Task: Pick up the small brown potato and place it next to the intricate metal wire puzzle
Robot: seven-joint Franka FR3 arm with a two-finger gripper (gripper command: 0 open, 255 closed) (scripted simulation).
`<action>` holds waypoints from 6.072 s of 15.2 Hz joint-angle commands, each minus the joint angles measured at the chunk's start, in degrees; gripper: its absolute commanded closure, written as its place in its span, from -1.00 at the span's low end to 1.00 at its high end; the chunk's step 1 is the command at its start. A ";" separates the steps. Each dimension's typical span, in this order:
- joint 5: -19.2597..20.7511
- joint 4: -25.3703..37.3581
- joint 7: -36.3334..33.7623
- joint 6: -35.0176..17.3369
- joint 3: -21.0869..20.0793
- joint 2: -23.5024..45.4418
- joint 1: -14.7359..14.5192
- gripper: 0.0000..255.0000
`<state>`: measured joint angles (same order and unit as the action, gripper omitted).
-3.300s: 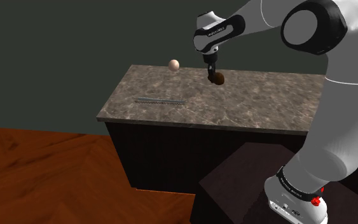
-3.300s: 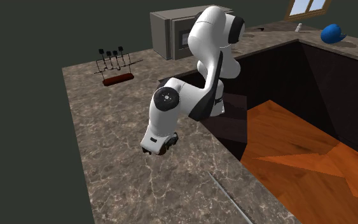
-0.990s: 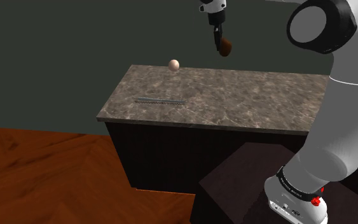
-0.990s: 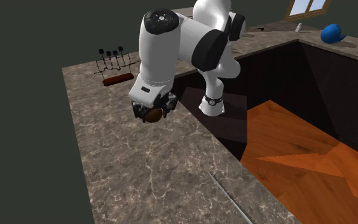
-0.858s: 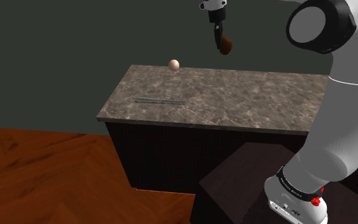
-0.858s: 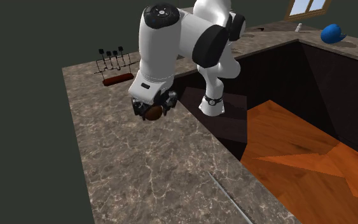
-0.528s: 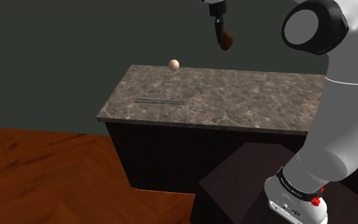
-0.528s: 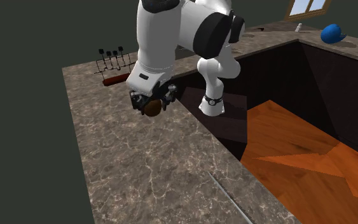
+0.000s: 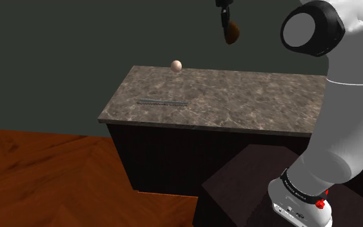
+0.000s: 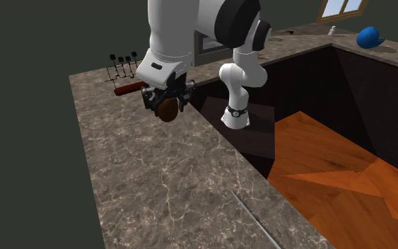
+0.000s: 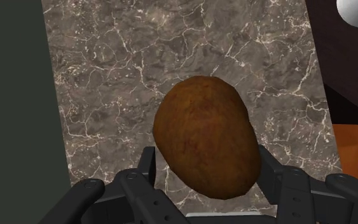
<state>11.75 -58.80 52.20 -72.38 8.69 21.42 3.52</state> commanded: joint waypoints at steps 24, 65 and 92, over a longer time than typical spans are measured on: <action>10.74 -48.73 18.29 -15.22 11.04 -40.22 10.30 1.00; 22.24 -55.22 53.15 -33.95 44.22 -45.67 20.04 1.00; 24.71 -71.23 49.07 -55.15 53.77 -40.14 18.48 1.00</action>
<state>36.77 -129.84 101.13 -126.59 61.70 -19.45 22.45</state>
